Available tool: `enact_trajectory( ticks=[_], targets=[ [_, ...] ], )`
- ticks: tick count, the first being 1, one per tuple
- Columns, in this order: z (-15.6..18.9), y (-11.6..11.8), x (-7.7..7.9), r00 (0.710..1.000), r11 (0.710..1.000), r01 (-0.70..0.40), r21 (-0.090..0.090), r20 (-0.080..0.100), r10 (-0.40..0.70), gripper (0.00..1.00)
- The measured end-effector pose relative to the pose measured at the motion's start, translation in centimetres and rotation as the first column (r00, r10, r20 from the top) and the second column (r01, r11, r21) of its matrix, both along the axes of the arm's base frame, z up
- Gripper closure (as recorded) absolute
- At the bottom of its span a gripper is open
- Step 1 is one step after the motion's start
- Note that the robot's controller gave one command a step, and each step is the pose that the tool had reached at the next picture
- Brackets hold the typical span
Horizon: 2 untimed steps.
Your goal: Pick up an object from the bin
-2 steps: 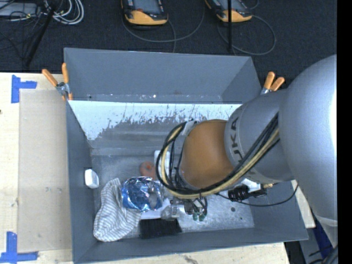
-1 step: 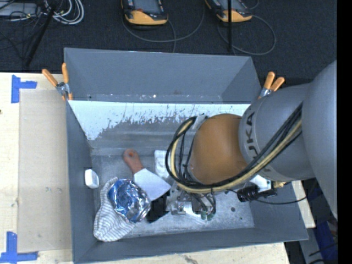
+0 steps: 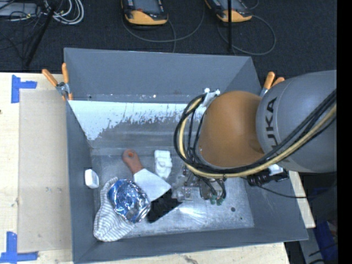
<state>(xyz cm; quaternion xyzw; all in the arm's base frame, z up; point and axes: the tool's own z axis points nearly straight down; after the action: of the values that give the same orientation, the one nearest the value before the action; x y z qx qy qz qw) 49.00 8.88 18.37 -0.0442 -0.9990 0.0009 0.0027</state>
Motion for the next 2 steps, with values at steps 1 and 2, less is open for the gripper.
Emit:
enact_trajectory(
  ticks=[1, 2],
  targets=[
    [5.2, 0.8, 0.5, 0.999, 0.999, 0.047, 0.001, 0.003, -0.047, 1.00],
    [-3.6, 1.5, 0.8, 0.996, 0.996, 0.085, -0.001, -0.002, -0.085, 0.00]
  ],
)
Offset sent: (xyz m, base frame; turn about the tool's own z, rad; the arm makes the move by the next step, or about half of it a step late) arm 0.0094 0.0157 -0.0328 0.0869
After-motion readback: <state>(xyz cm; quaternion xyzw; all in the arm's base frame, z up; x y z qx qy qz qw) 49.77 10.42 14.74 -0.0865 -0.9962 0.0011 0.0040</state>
